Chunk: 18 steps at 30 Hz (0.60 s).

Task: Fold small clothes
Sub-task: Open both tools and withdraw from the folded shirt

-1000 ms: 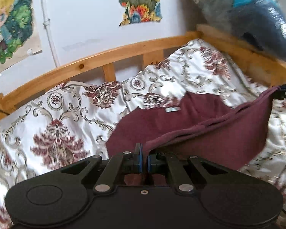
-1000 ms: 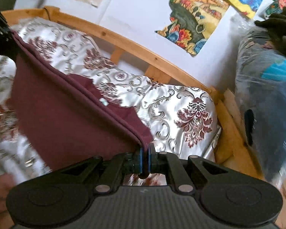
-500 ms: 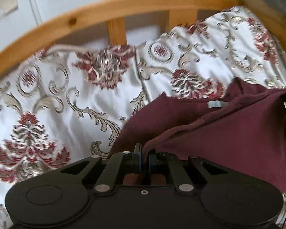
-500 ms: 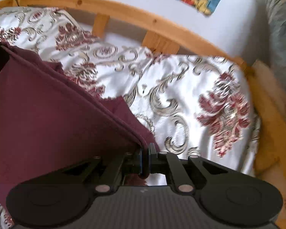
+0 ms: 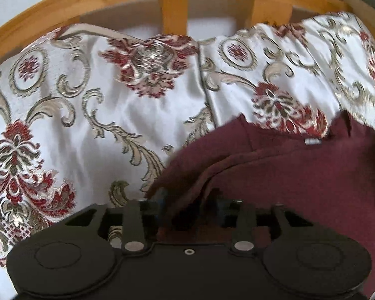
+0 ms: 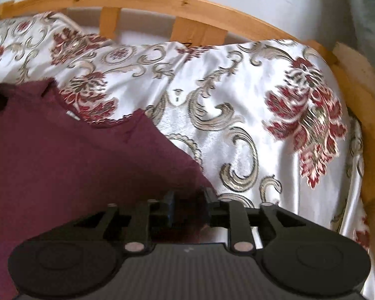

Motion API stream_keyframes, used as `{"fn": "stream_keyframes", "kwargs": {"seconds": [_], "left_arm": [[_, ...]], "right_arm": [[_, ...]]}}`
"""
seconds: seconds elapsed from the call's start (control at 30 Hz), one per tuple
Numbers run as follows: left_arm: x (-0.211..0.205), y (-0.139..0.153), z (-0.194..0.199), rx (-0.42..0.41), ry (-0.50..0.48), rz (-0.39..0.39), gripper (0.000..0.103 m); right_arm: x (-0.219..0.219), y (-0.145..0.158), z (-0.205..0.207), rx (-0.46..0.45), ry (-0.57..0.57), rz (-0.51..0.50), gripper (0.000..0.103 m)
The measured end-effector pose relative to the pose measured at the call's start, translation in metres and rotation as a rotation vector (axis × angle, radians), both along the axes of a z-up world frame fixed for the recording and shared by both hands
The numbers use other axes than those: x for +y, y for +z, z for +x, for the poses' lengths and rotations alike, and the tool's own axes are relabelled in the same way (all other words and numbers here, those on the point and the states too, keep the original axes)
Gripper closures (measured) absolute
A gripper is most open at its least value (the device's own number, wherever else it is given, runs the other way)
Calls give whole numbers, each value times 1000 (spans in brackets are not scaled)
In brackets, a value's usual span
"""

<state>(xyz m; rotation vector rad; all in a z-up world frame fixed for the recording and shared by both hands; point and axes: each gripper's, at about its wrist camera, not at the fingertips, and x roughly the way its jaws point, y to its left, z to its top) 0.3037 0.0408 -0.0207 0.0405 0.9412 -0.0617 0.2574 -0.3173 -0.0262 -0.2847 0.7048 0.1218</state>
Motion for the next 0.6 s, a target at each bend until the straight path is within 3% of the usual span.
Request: {"fn": "stream_keyframes", "kwargs": {"seconds": [0.07,0.27,0.43,0.6], "left_arm": [[7,4,-2,-23,30,-2,30],[33,18,-22,-128,133,15,3],[54,21,-64,-146,191,-22,2],[54,15,-123,-107,228,-44,2]], "right_arm": [[-4,-1,-2,-7,-13,12,56],[-14,-4,-17,-34,-70,61,31],[-16,-3,-51,-96,-108,145,9],[-5,-9,-87,-148,-144,162,1]]}}
